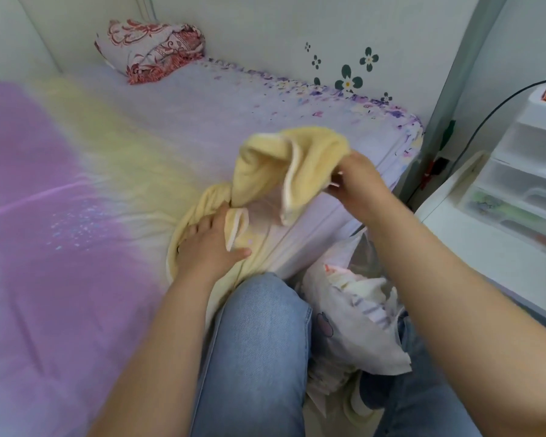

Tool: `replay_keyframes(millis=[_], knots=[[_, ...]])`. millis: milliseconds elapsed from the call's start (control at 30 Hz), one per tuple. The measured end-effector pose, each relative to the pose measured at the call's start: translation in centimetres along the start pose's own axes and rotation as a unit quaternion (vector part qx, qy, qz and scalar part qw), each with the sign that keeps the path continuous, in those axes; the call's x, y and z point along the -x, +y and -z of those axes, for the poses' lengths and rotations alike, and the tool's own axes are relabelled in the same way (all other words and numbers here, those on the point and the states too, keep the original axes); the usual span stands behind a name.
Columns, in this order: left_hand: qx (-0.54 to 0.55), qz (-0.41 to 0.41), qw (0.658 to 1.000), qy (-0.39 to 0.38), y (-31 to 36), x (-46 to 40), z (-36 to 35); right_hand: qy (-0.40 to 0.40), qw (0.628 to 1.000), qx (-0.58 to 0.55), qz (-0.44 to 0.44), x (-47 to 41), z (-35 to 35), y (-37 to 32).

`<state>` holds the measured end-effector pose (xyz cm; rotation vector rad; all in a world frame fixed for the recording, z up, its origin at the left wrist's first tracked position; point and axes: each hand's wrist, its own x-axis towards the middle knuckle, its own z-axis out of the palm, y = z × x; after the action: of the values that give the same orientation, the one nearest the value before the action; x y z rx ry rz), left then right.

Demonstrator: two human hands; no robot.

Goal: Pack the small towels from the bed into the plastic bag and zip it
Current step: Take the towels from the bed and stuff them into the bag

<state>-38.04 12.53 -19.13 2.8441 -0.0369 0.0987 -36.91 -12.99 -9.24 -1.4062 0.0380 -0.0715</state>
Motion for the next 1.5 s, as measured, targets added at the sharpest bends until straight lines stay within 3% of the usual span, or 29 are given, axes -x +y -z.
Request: replay_keyframes(millis=[100, 167, 200, 267, 333, 467, 533, 567, 633, 667, 767, 800, 833, 900, 967, 1033, 1100, 1167, 1233, 1333, 1433, 1500], knots=[[0.002, 0.038, 0.997, 0.069, 1.5, -0.3, 0.6, -0.006, 0.996, -0.088, -0.017, 0.1, 3.3, -1.4], [0.151, 0.052, 0.980, 0.117, 3.1, -0.8, 1.6, 0.047, 0.996, -0.071, -0.030, 0.6, 4.7, -1.4], [0.274, 0.063, 0.952, 0.122, 4.1, -1.1, 2.5, 0.057, 0.997, -0.038, -0.031, 1.3, 5.2, -1.5], [0.518, 0.066, 0.848, 0.094, 7.0, -0.9, 4.4, 0.026, 0.994, 0.098, -0.036, 3.1, 5.9, -2.0], [0.662, 0.033, 0.748, 0.016, 11.0, 0.1, 6.0, 0.003, 0.978, 0.209, -0.011, 4.9, 5.8, -1.7], [0.772, 0.011, 0.620, -0.141, 17.3, 2.2, 6.6, -0.082, 0.985, 0.149, 0.002, 6.9, 5.7, -0.1], [0.781, -0.011, 0.584, -0.221, 18.4, 2.6, 6.2, -0.099, 0.991, 0.085, -0.014, 7.2, 6.5, -0.2], [0.770, -0.032, 0.582, -0.261, 18.6, 2.7, 6.1, -0.113, 0.990, 0.085, -0.003, 7.3, 7.1, -0.3], [0.730, -0.086, 0.603, -0.310, 18.9, 2.9, 6.0, -0.133, 0.986, 0.095, 0.027, 7.7, 7.6, -0.6], [0.703, -0.117, 0.636, -0.294, 19.2, 3.0, 5.8, -0.132, 0.985, 0.103, 0.036, 8.0, 7.8, -0.7], [0.511, -0.183, 0.834, -0.102, 19.2, 3.5, 4.5, -0.065, 0.977, 0.194, 0.058, 7.8, 9.6, -0.2], [0.429, -0.181, 0.885, -0.027, 18.6, 3.8, 4.0, -0.022, 0.969, 0.239, 0.059, 7.8, 10.2, -0.4], [0.345, -0.169, 0.923, 0.013, 17.7, 3.9, 3.3, 0.029, 0.957, 0.284, 0.055, 7.7, 10.6, -0.2], [0.192, -0.124, 0.973, -0.022, 15.7, 3.7, 1.0, 0.108, 0.920, 0.375, 0.041, 8.0, 11.0, 0.6], [0.080, -0.091, 0.984, -0.130, 14.3, 3.9, -1.5, 0.145, 0.872, 0.467, 0.033, 8.3, 10.4, 2.3], [0.084, -0.086, 0.968, -0.219, 13.8, 4.4, -3.3, 0.125, 0.813, 0.569, 0.019, 8.5, 9.6, 5.0], [0.102, -0.096, 0.958, -0.250, 14.1, 5.1, -3.7, -0.012, 0.764, 0.642, -0.058, 9.0, 8.9, 7.3], [0.096, -0.100, 0.961, -0.239, 14.5, 5.4, -3.4, -0.197, 0.723, 0.645, -0.149, 9.7, 8.5, 7.9], [0.080, -0.126, 0.957, -0.250, 14.7, 5.6, -3.3, -0.308, 0.682, 0.633, -0.198, 10.2, 8.3, 7.1], [0.044, -0.145, 0.946, -0.286, 14.4, 5.7, -3.7, -0.284, 0.642, 0.686, -0.190, 9.9, 8.4, 5.7], [0.058, -0.167, 0.926, -0.333, 13.8, 5.7, -3.5, -0.181, 0.648, 0.722, -0.160, 8.8, 7.7, 6.1], [0.133, -0.172, 0.913, -0.345, 13.3, 5.6, -3.0, -0.238, 0.630, 0.708, -0.215, 7.6, 6.8, 7.9]])
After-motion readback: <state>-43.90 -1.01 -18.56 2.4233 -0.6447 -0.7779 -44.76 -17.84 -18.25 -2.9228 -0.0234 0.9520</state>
